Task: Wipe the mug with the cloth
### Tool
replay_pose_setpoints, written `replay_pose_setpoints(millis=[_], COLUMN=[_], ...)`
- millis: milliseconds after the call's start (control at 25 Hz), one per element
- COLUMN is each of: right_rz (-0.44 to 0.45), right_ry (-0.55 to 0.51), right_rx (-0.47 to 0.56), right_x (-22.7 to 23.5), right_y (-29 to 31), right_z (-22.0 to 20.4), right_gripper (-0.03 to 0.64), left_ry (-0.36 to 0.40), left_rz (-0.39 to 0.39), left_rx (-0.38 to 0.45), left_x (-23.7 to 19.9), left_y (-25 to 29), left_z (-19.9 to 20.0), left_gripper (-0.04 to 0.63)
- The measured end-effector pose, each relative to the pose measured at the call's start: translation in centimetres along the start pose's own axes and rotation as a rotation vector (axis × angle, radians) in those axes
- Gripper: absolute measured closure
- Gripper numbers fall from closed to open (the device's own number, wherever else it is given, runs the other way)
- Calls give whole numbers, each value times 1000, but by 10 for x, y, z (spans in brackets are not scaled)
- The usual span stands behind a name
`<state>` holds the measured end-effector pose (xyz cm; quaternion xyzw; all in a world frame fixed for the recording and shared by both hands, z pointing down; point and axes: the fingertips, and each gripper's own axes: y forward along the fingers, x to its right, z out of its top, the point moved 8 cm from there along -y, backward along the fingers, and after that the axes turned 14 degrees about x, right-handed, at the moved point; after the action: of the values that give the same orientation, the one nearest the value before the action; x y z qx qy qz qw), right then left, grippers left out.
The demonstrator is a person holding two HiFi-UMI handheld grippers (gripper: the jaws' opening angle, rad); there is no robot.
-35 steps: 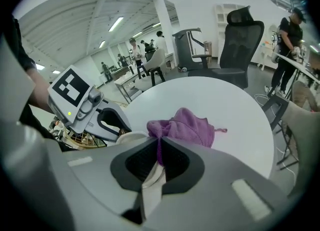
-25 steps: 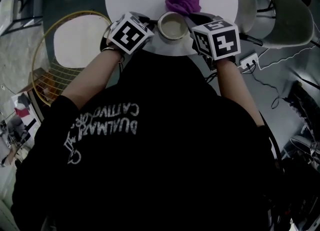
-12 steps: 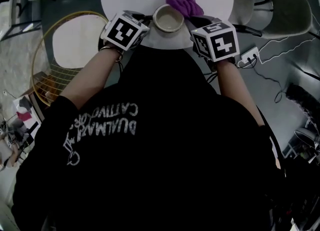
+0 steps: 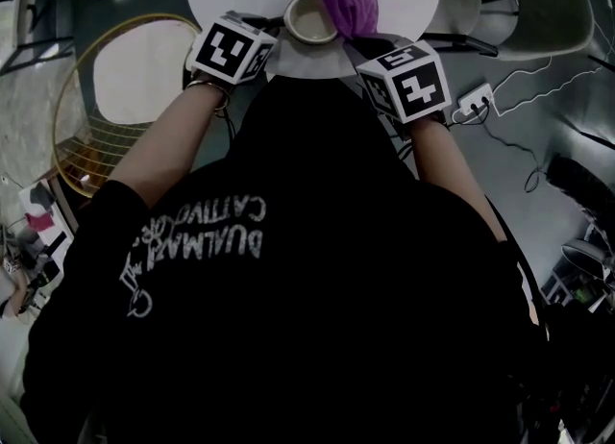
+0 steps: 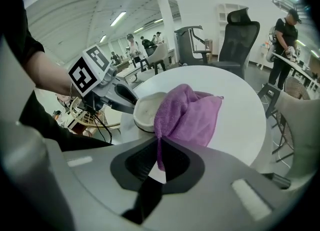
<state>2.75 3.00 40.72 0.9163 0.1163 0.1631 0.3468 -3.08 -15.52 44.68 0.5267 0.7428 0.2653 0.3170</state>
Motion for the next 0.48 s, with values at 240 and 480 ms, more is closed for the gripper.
replay_pose_setpoints(millis=[240,480], right_rz=[26,62], right_ry=[-1,0], right_rx=[-2,2], right_x=[-11,-20], right_y=[0,4], right_z=[-5,-12], right_gripper=[600,600], left_ry=[-7,-44], left_rz=[16,42], left_rx=[7,18], left_x=[1,7], left_y=[-6,-8], left_z=[0,-4], left_gripper=[518,520])
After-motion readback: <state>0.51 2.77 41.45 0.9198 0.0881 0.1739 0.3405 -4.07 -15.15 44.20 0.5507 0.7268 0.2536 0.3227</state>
